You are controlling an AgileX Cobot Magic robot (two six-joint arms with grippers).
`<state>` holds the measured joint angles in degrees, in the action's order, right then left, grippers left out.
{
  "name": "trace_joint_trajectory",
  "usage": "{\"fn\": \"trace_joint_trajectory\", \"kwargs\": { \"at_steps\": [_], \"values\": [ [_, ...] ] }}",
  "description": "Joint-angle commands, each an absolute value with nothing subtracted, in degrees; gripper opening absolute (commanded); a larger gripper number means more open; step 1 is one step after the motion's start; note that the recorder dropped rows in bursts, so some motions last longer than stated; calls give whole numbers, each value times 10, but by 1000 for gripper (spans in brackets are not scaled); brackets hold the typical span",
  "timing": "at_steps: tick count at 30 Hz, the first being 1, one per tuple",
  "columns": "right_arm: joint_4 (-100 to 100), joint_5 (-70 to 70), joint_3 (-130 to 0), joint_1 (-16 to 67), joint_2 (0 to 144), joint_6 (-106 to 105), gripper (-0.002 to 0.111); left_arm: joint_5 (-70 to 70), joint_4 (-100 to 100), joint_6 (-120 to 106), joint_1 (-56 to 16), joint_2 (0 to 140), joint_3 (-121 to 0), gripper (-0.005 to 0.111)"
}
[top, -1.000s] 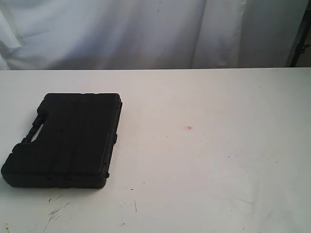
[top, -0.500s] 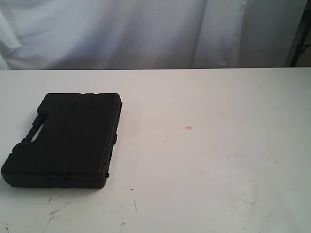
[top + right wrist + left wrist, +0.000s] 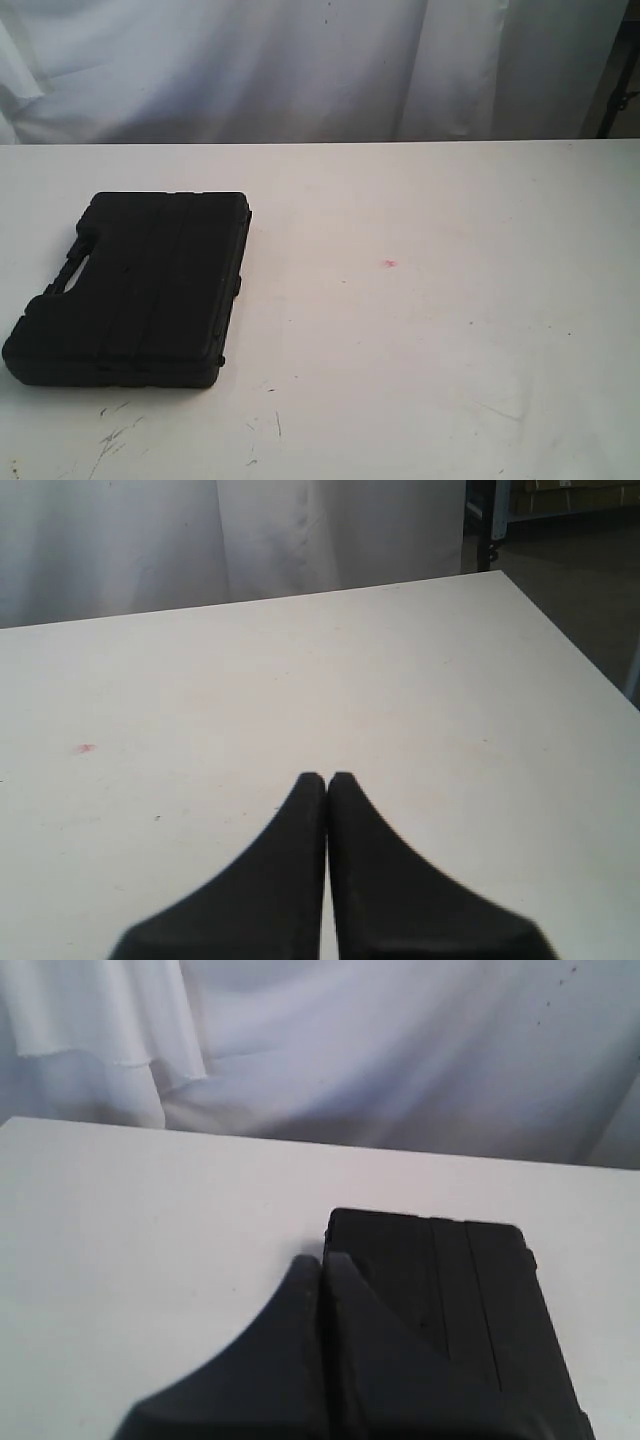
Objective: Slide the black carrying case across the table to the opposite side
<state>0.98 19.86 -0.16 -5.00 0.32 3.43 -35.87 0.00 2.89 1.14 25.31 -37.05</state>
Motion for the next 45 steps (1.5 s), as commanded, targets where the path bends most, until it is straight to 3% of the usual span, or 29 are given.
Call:
{"fn": "trace_joint_trajectory", "kwargs": {
  "at_steps": [1,8,22,45],
  "values": [
    [8,198,0,-50,0,34,0,-251,-32,30,11,207,-305,0],
    [8,198,0,-50,0,34,0,-161,-41,30,11,104,-157,0],
    [8,198,0,-50,0,34,0,-168,-41,44,11,0,-6,0],
    [13,198,0,-50,0,34,0,-197,-37,41,-2,0,0,0]
  ]
}}
